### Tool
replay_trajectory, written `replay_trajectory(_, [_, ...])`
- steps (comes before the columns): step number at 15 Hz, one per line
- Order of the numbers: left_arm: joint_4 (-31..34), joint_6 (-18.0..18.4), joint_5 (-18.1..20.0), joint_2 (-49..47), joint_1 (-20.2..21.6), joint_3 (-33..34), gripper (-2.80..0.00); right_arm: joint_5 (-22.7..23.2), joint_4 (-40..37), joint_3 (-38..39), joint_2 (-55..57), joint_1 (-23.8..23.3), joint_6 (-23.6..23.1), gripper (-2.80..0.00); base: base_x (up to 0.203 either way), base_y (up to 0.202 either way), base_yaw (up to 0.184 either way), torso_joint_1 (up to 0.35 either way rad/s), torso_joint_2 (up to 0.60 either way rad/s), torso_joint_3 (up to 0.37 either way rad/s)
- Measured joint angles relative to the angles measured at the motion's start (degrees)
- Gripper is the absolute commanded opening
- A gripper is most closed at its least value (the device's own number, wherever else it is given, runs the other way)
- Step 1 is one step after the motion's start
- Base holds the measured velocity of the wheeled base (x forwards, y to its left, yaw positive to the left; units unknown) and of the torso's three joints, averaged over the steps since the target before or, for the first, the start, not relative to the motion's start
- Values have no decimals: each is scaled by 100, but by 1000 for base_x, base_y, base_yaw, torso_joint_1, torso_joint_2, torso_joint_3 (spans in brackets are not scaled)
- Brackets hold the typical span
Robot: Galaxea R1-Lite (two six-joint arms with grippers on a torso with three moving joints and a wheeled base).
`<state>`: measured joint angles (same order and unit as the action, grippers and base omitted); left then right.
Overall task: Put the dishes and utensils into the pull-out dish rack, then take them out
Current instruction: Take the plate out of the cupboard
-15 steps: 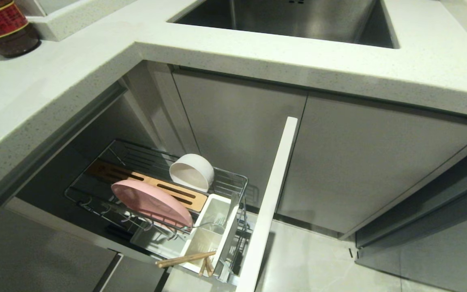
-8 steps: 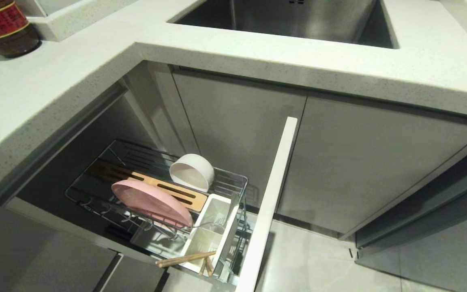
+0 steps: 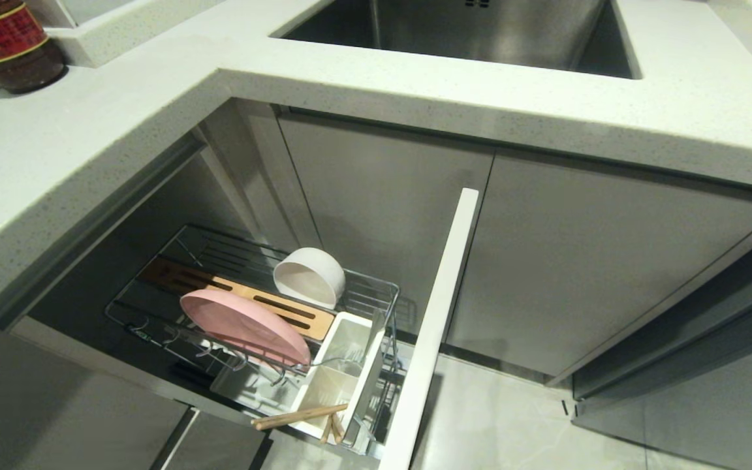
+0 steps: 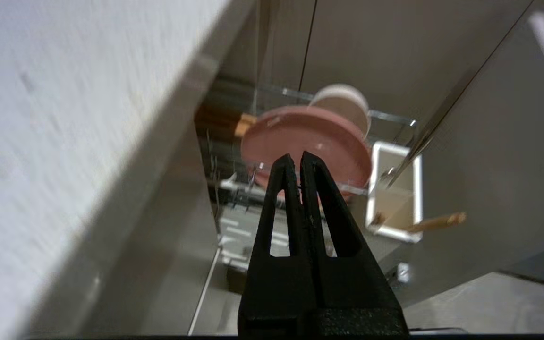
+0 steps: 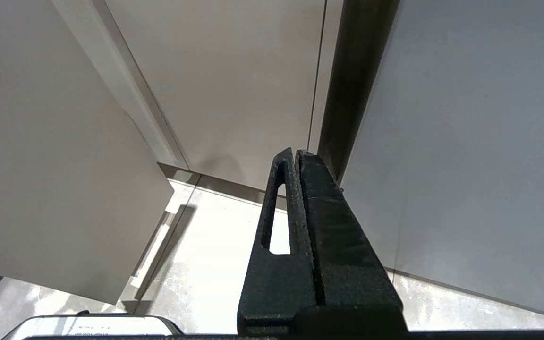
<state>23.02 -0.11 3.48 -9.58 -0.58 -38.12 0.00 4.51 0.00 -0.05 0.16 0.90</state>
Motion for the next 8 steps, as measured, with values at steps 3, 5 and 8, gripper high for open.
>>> replay_trajectory(3, [-1111, 80, -261, 583, 63, 1817, -280, 0, 2, 0, 0, 0, -2, -280, 0, 0, 0, 0, 0, 0])
replay_trajectory(5, [-2054, 212, -377, 768, 82, 2954, -280, 0, 0, 0, 0, 0, 1, -280, 0, 0, 0, 0, 0, 0])
replay_trajectory(8, [-2522, 384, -304, 915, 96, 3710, -280, 0, 2, 0, 0, 0, -2, -280, 0, 0, 0, 0, 0, 0])
